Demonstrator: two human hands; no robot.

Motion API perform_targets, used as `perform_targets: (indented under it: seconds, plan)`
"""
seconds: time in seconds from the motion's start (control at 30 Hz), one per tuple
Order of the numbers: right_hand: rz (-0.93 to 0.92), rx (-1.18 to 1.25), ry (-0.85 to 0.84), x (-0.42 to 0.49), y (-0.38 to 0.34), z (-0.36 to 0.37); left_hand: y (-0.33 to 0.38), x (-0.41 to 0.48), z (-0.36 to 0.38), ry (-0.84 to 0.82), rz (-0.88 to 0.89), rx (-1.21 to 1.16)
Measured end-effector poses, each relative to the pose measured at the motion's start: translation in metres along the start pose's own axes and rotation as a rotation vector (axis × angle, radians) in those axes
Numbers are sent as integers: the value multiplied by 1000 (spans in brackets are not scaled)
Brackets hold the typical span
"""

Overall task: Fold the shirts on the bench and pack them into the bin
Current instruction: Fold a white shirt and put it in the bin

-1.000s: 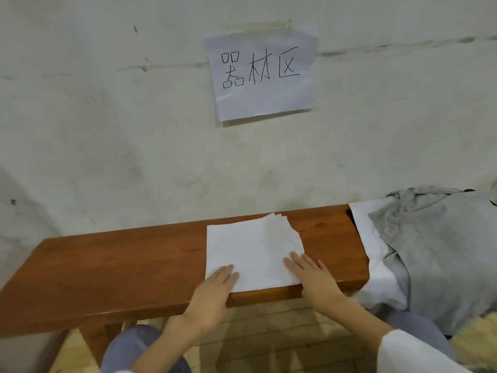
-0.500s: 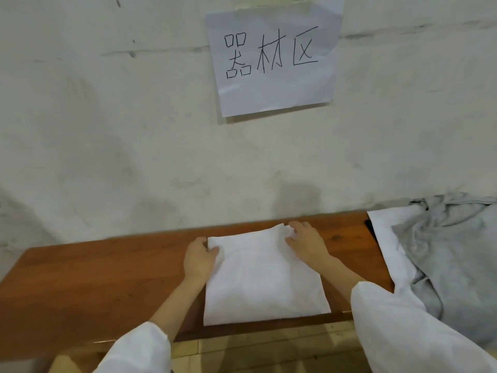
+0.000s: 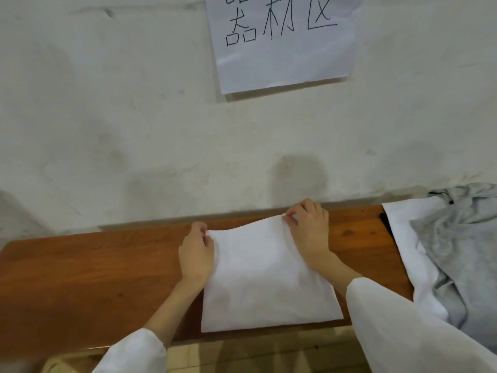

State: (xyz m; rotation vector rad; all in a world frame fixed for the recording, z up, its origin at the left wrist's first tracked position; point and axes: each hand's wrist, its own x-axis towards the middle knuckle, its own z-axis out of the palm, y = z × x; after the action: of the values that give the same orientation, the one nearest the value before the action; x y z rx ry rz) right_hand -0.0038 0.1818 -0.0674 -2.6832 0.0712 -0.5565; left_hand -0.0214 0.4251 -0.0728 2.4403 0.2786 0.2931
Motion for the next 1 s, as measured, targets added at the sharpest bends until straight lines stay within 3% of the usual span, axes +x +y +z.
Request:
perform_targets:
  seconds: [0.07, 0.13, 0.2, 0.27, 0.33, 0.4, 0.47, 0.53, 0.63, 0.7, 0.8, 0.87, 1.0]
  plan:
    - [7, -68, -150, 0, 0, 3, 0, -4, -1, -7, 57, 89]
    - [-17, -55, -138, -11, -4, 3, 3, -16, -2, -22, 192, 166]
    - [-113, -43, -97, -30, -8, -2, 5, -34, -1, -172, 355, 270]
    - [-239, -124, -298, -52, -9, -11, 1, -51, 3, -354, 429, 384]
    - [-278, -88, -550, -65, -2, -18, -5, -56, 8, -429, 416, 468]
    - [-166, 139, -617, -66, 0, -30, 0, -58, 3, -422, 362, 461]
    - [4, 344, -472, -67, -1, -45, 5, -61, -9, -299, 252, 424]
    - [111, 252, -365, -69, 1, -59, -2, -60, -23, -190, 92, 426]
    - [328, 73, -439, -83, 11, -79, -1, -69, -44, -409, -107, 399]
    - [453, 61, -535, -93, 15, -85, 7, -81, -51, -540, -123, 438]
    - [506, 31, -640, -104, 10, -82, 9, -92, -53, -547, -103, 391]
    - [546, 100, -616, -109, 4, -77, 5, -93, -55, -523, -150, 242]
    - [554, 241, -450, -112, -9, -77, 10, -100, -61, -488, -368, -370]
